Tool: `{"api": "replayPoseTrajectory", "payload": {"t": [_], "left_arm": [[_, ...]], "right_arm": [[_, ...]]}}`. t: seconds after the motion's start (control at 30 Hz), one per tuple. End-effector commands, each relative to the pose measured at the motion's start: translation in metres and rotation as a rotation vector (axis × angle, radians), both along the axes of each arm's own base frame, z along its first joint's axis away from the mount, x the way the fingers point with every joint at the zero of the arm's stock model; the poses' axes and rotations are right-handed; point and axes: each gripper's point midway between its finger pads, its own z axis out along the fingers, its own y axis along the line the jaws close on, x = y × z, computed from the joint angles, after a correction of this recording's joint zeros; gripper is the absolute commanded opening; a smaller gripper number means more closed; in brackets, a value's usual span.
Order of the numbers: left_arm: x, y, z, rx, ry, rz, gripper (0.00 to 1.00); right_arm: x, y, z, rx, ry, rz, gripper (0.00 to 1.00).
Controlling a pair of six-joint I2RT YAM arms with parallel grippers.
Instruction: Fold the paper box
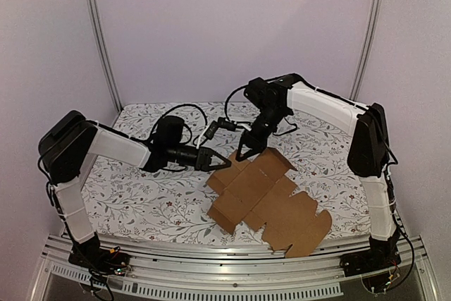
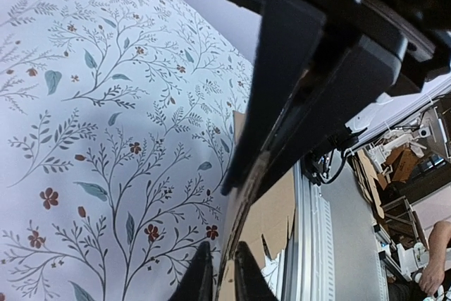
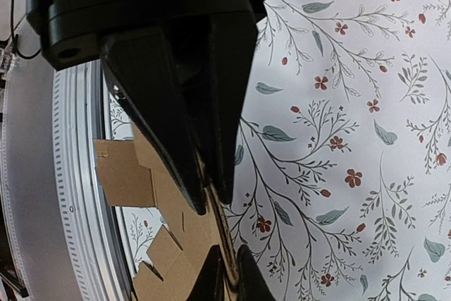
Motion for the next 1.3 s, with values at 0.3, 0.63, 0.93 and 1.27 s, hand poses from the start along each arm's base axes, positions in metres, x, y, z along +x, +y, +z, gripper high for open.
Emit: {"api": "replayPoseTrajectory", "payload": {"t": [0.3,0.63,0.93,1.27], "left_arm": [[0.017,0.048,0.064,0.018,-0.290,0.259,0.54],[0.062,0.083,0.014,0.052,-0.115,0.549,0.58],[0.093,0.063,-0.014,-0.028,0.022,0.567,0.56],[0.100,0.031,0.010,-0.156,0.000,0.406,0.55]], "right_arm": [[0.020,-0.023,0.025,0.081,0.162,-0.119,0.00],[0.083,-0.045,0.058,0.291,0.335,-0.369,0.00],[0.085,-0.045,0.039,0.325,0.481,-0.382,0.00],[0.085,-0.041,0.018,0.324,0.548,-0.389,0.00]]}}
